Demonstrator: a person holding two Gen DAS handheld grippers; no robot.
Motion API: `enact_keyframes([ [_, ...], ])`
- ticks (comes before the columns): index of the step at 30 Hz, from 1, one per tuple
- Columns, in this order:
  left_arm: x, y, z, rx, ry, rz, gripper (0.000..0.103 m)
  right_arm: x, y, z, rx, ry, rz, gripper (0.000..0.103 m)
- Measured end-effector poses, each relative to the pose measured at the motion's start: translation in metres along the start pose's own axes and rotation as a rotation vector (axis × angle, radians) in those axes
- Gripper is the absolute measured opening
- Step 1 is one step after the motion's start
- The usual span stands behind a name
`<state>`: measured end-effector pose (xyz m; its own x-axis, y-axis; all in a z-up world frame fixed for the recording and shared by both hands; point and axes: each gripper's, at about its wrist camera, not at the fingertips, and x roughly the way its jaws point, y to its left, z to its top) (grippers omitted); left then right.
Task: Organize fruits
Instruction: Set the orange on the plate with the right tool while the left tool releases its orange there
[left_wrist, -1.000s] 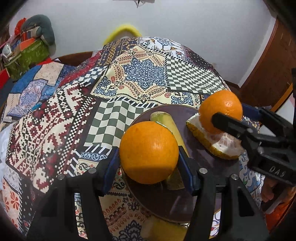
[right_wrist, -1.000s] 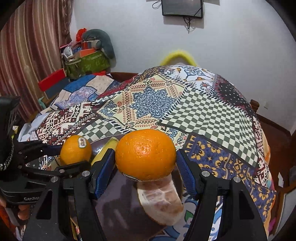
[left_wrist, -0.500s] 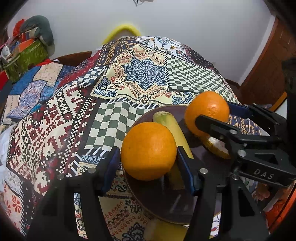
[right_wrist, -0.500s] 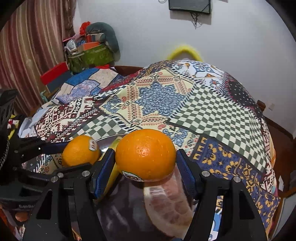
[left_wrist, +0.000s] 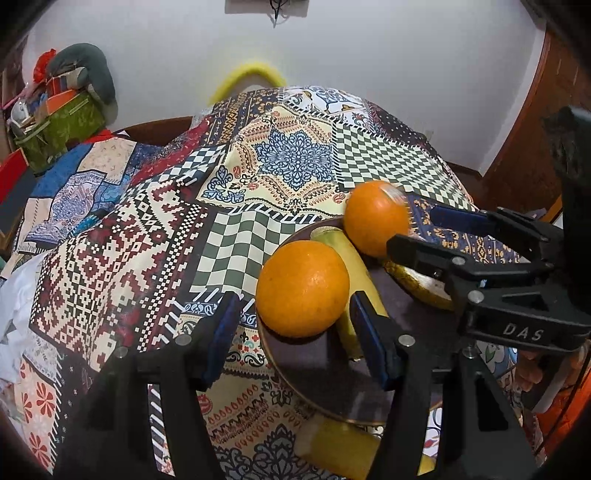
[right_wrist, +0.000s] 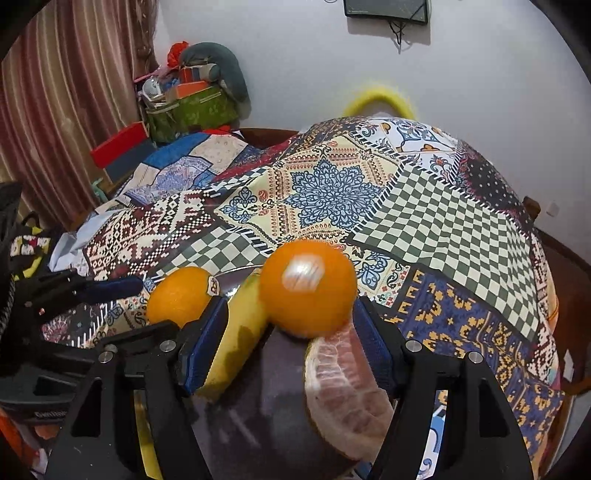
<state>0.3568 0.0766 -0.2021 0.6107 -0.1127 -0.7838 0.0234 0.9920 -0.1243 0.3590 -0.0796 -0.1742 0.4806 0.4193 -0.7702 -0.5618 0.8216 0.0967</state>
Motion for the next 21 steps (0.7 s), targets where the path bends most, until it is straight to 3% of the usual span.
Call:
enact_keyframes([
  [13, -0.025, 0.007, -0.004, -0.029, -0.042, 0.025, 0.061, -0.016, 0.000, 0.001, -0.002, -0.036, -0.033, 0.067],
  [21, -0.054, 0.005, -0.018, -0.040, -0.078, 0.040, 0.061, -0.052, 0.000, -0.025, 0.021, -0.071, -0.069, 0.067],
])
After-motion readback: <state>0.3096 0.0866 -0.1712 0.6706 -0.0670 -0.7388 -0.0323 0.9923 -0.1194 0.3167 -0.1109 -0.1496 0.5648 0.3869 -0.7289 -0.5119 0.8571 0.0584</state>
